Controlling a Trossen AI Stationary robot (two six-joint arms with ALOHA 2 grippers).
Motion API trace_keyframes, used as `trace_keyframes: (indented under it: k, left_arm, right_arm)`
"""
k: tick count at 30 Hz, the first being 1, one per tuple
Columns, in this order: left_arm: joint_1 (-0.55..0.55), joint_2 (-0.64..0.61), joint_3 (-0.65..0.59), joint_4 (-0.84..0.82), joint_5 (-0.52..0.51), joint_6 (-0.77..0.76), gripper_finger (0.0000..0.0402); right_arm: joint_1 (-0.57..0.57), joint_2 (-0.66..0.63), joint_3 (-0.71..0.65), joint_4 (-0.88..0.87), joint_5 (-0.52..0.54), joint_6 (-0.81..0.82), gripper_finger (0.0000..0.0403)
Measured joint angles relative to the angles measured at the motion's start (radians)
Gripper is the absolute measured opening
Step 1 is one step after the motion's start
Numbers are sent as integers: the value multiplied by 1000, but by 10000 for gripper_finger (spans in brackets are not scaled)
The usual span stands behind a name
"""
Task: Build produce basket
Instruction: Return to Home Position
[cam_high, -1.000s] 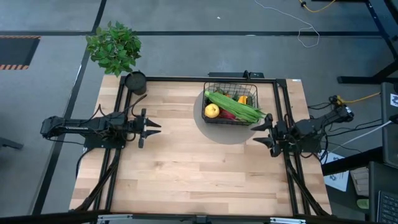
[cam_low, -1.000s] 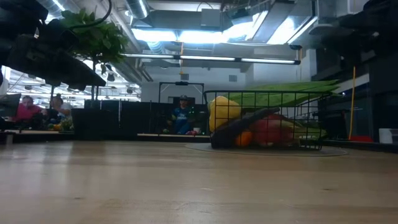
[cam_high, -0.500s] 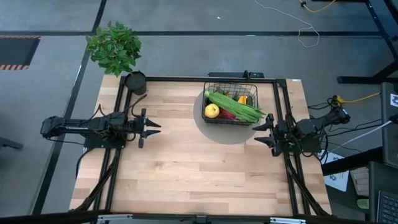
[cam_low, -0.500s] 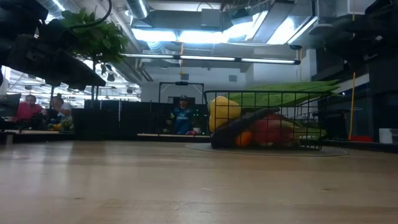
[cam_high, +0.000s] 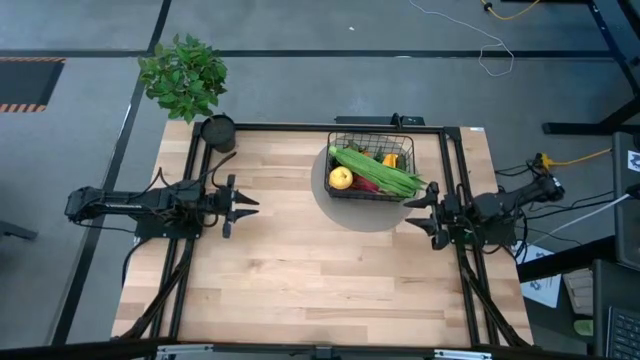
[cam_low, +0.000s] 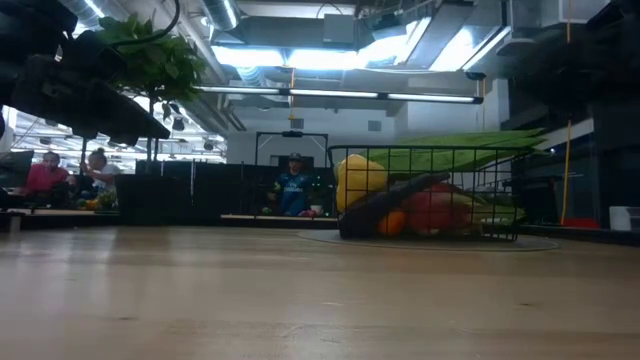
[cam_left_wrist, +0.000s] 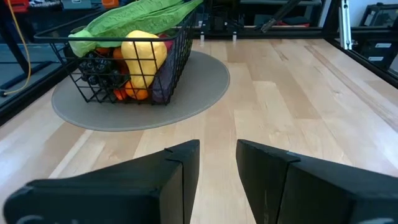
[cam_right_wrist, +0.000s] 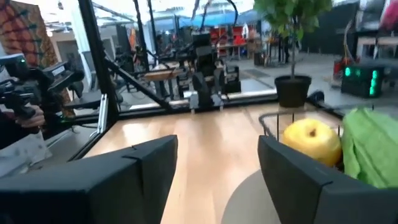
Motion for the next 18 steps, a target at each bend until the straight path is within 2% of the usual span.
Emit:
trace_keyframes:
  k: [4, 12, 18]
  left_arm:
    - [0, 0, 0, 0, 0, -1, 98]
    - [0, 0, 0, 0, 0, 36, 98]
    - [0, 0, 0, 0, -1, 54, 98]
  right_arm:
    - [-48, 0, -14, 39, -60, -56, 220]
    - [-190, 0, -14, 40, -76, -70, 220]
    - [-318, 0, -14, 9, -314, -25, 220]
